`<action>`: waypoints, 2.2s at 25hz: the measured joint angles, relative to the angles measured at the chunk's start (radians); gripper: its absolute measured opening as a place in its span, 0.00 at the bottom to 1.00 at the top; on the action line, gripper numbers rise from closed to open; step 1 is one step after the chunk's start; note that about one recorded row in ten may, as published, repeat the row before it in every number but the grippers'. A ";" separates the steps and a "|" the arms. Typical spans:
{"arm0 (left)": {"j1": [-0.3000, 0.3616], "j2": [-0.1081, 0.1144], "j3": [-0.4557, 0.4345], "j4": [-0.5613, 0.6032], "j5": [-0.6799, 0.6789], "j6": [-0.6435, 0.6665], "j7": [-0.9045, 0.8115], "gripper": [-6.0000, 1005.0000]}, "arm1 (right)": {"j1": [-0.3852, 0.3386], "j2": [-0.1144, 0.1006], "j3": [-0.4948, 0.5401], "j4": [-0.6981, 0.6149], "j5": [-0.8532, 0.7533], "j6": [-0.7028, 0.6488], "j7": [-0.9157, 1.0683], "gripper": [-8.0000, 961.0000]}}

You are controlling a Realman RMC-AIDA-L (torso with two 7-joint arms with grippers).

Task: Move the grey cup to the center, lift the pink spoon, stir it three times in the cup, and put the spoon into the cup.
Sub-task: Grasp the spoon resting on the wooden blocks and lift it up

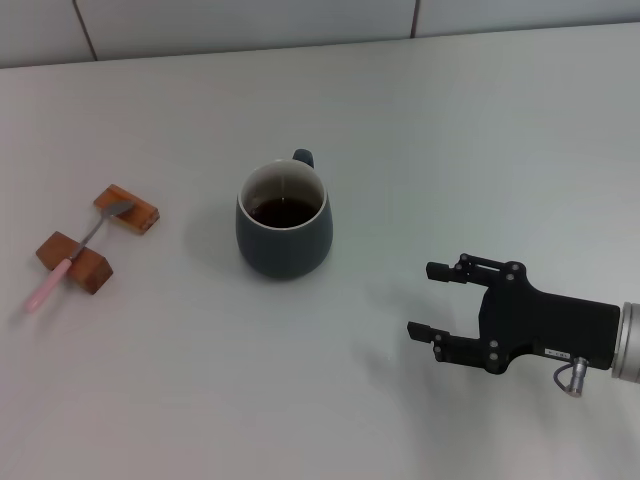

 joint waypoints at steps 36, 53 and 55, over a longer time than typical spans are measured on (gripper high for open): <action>-0.047 0.001 0.028 -0.077 0.137 -0.116 -0.141 0.72 | 0.015 0.000 0.000 -0.002 0.000 0.000 0.013 0.77; -0.088 -0.001 0.028 -0.081 0.147 -0.136 -0.144 0.71 | 0.014 0.000 -0.001 -0.001 0.004 -0.003 0.013 0.77; -0.088 -0.001 0.028 -0.081 0.147 -0.136 -0.144 0.71 | 0.014 0.000 -0.001 -0.001 0.006 -0.003 0.013 0.77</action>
